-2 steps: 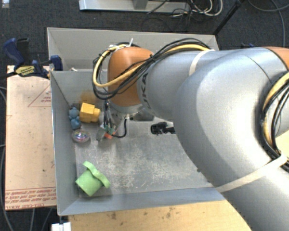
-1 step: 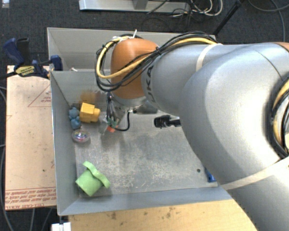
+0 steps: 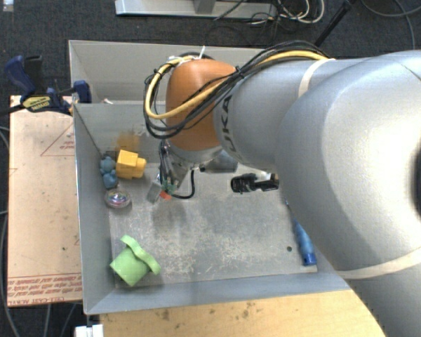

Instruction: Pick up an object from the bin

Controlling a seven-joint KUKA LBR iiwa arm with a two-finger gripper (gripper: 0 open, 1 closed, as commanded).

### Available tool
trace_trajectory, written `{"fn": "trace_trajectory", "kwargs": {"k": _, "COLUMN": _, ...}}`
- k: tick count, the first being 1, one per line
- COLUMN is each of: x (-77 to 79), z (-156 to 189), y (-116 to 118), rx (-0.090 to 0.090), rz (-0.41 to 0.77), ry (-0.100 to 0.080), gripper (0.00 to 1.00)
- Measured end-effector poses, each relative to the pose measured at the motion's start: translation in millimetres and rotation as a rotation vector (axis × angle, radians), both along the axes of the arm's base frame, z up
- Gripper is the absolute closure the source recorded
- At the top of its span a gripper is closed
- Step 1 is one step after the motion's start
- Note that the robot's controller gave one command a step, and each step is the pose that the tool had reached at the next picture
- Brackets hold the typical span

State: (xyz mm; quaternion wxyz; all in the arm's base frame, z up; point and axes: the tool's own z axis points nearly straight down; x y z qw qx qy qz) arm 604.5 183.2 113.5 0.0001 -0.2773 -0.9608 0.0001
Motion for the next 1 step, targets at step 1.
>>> {"fn": "trace_trajectory", "kwargs": {"k": 1, "x": -49.3, "z": 175.3, "y": -7.9, "rx": 0.003, "rz": 0.034, "ry": -0.009, "gripper": 1.00}}
